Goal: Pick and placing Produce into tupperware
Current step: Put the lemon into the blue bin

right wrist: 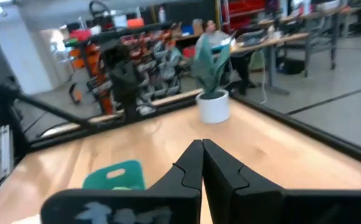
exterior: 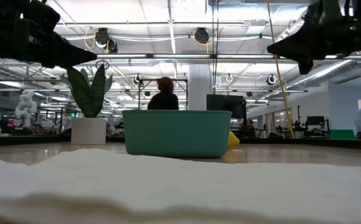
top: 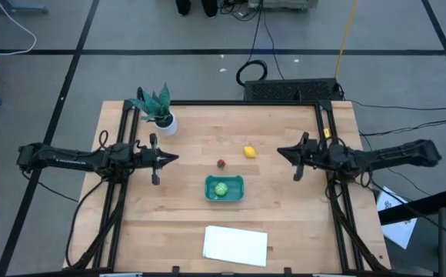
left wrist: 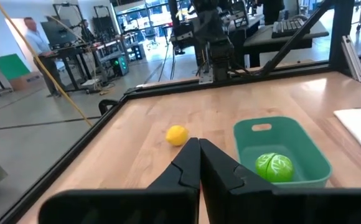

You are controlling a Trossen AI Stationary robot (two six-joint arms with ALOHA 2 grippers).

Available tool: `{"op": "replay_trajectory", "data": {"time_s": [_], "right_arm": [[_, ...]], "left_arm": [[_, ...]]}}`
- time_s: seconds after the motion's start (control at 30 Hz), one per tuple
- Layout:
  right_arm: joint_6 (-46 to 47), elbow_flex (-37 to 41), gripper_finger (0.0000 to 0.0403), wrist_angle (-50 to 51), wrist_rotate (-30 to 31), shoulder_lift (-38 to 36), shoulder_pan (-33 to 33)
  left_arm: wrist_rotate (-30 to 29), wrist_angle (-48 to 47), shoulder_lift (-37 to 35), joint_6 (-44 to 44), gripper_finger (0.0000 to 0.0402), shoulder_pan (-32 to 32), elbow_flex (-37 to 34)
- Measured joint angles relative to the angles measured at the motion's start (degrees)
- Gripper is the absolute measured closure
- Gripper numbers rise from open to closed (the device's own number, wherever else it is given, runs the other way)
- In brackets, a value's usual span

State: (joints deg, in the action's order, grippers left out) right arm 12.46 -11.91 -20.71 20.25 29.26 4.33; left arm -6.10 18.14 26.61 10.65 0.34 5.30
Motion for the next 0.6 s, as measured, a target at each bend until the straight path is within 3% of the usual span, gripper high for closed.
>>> {"op": "replay_trajectory", "data": {"time_s": [0.23,0.37,0.6], "right_arm": [[0.58,-2.74,0.0403,-0.48,-1.2,5.8,-3.76],[0.4,-6.53,0.0403,-0.31,-4.9,8.92,-6.43],[-1.19,-20.72,0.0403,11.93,-11.42,14.78,-12.55]], "left_arm": [[-0.2,-0.03,0.0,1.13,0.038,0.0,0.0],[-0.22,-0.07,0.0,1.23,0.0377,0.0,0.0],[-0.25,-0.34,0.0,1.18,0.0396,0.0,0.0]]}}
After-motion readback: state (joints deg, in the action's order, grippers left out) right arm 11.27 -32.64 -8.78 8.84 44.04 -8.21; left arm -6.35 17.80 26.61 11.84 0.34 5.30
